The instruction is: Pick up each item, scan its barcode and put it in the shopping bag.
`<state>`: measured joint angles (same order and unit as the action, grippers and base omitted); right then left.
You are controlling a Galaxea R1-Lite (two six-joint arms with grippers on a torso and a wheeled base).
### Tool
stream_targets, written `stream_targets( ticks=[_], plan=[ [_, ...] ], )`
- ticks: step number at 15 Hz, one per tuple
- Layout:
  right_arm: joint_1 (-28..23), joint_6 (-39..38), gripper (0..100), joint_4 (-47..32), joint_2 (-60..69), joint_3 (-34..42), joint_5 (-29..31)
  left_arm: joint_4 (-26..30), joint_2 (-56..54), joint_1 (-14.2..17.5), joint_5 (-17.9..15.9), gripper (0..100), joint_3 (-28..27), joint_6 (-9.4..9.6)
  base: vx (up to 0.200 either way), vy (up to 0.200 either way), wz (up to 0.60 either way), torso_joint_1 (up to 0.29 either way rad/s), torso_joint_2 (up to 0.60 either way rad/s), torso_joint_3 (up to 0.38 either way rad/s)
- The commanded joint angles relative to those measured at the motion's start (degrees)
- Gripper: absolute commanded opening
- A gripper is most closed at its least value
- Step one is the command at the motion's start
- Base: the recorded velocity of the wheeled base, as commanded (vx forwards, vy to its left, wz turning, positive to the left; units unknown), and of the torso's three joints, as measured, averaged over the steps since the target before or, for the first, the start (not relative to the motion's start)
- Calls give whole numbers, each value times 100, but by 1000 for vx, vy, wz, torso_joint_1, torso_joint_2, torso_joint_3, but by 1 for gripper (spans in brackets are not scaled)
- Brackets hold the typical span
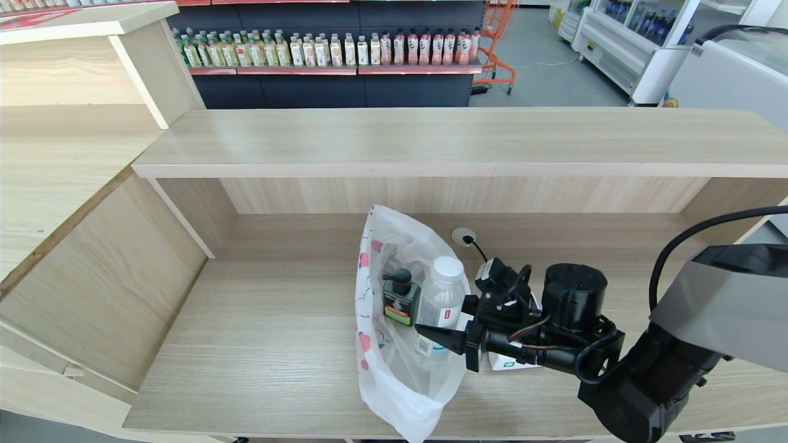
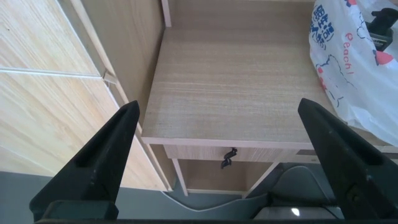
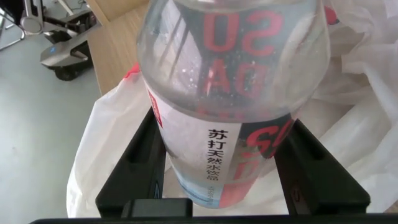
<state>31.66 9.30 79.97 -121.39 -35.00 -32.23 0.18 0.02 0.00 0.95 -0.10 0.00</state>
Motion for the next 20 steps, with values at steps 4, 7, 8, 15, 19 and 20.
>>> stream_targets(
  ticks=[4,7,8,15,19,20],
  plan=[
    [-28,63,0,80,-51,99,-2,-1,-2,0,2,100,1,0,0,0,0,0,0,0],
    [-19,72,100,203,-86,204,6,-1,-2,0,2,100,1,0,0,0,0,0,0,0],
    [-19,63,100,203,-60,230,6,-1,-2,0,2,100,1,0,0,0,0,0,0,0],
    [-99,-464,100,142,1030,476,6,-1,-2,0,2,100,1,0,0,0,0,0,0,0],
    [-696,-429,100,-456,2718,1347,68,-1,-2,0,2,100,1,0,0,0,0,0,0,0],
    [-1153,-420,100,-1317,3588,1355,103,-1,-2,0,2,100,1,0,0,0,0,0,0,0]
  ],
)
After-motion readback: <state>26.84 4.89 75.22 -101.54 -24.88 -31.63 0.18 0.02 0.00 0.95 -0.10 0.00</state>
